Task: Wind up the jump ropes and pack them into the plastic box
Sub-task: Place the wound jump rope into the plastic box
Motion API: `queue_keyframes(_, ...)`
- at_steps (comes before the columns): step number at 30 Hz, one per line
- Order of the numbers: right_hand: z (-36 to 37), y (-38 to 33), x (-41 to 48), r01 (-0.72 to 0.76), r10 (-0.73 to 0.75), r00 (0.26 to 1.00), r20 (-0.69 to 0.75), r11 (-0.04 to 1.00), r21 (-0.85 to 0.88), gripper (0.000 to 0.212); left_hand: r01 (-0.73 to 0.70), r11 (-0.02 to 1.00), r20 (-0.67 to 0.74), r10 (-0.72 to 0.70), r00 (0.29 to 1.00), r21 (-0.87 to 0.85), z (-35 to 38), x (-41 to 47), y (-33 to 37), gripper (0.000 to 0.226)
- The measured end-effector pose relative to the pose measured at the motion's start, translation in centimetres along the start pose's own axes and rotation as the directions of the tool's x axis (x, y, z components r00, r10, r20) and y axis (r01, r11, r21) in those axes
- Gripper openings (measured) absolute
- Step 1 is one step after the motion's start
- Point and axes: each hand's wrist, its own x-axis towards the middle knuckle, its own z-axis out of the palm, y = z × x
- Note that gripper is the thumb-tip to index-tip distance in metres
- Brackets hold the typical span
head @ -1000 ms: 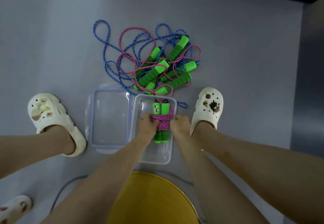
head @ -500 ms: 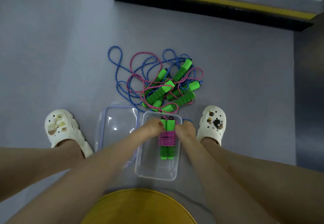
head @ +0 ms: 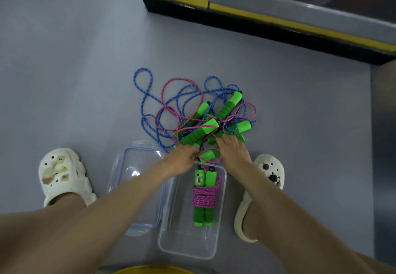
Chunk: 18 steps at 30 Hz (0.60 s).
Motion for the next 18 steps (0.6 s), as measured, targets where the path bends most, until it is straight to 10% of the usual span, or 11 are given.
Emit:
queue_keyframes(12, 4.2, 1.8, 1.0, 0.023, 0.025, 0.989, 0.148, 0.948, -0.317, 0.043, 0.013, 0.919, 0.057, -0.039, 0.998, 0.393, -1.3, 0.5, -4.1, 0.045)
queue_keyframes(18, 1.7, 2.0, -0.3, -0.231, 0.186, 0.961, 0.206, 0.947, 0.223, 0.036, 0.152, 0.916, 0.026, -0.173, 0.985, 0.372, -3.2, -0.3, -3.5, 0.047)
